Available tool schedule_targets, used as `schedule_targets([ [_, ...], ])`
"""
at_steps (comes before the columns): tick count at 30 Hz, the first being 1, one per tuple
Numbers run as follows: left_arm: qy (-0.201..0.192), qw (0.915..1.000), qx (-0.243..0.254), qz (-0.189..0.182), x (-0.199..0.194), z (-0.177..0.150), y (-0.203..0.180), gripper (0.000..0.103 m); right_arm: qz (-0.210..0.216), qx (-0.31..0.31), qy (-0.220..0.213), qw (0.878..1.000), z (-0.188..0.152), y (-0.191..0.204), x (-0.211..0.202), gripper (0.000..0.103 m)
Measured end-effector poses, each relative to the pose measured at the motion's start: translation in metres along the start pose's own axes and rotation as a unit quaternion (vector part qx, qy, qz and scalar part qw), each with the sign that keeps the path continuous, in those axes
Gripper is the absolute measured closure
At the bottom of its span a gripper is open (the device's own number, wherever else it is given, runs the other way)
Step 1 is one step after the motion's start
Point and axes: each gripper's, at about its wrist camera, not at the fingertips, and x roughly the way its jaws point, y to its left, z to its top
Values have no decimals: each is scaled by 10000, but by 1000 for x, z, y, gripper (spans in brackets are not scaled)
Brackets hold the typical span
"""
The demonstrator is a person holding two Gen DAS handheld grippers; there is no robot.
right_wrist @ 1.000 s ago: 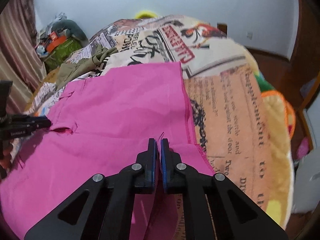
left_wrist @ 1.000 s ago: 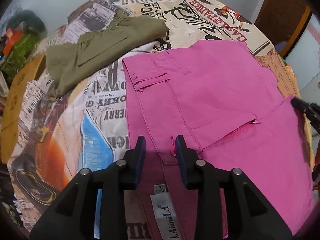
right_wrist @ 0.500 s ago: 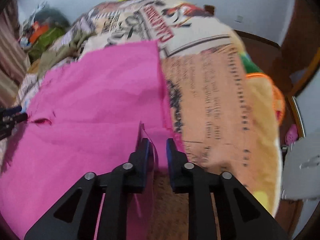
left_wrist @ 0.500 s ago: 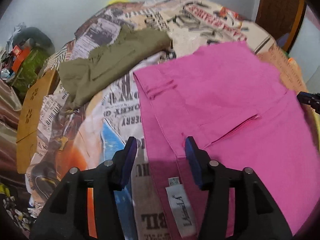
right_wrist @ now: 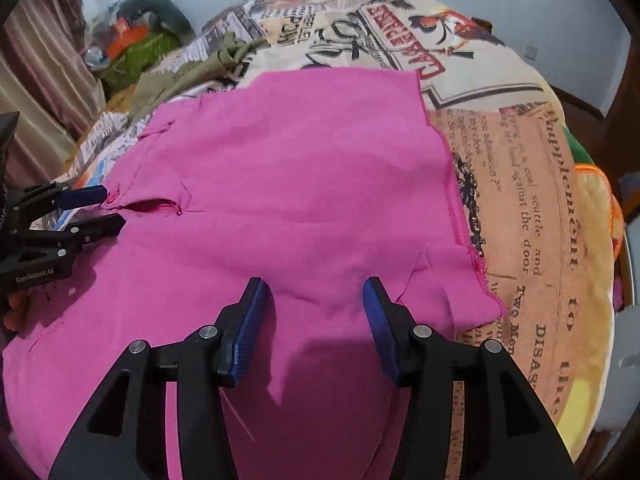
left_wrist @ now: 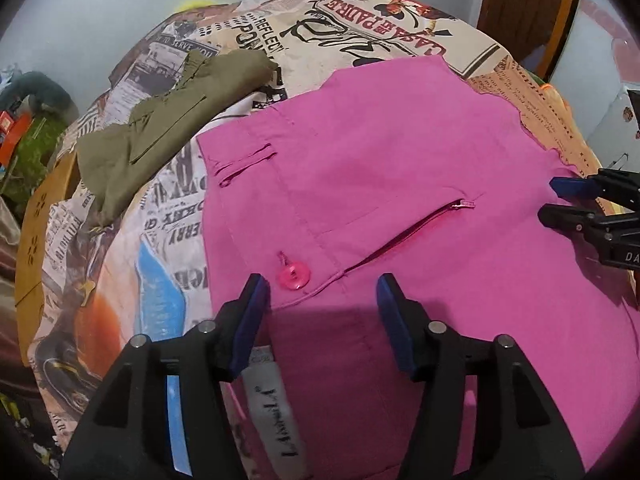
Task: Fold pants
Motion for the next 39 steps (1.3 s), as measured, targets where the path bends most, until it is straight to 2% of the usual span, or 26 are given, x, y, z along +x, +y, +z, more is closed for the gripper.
schedule_targets([
  [3,-13,10000,-68,-63,-8,4,10,45,71,165,86,9998,6,-8,-8,56],
  [9,-399,9985,-380,-46,-33,23,41,44,-9,303,-494,9983,30,-19,-42,56],
  [15,-521,9966,-627,112,-29,51,75,43,-243,368,-880,9951,70,-32,-52,56],
  [24,-359,9957,-855,16,15,75,99,43,-342,323,-834,9954,109,-49,-21,56],
  [27,-220,9950,-953,-189,34,79,105,44,-307,378,-747,9960,118,-57,-4,56],
  [30,-103,9940,-1066,-235,50,82,109,50,-294,395,-569,9972,127,-65,17,56],
  [34,71,9905,-1271,-518,68,84,117,57,-291,415,-449,9977,134,-74,36,56],
  [39,39,9902,-1276,-562,78,89,117,61,-197,480,-469,9975,141,-83,52,56],
])
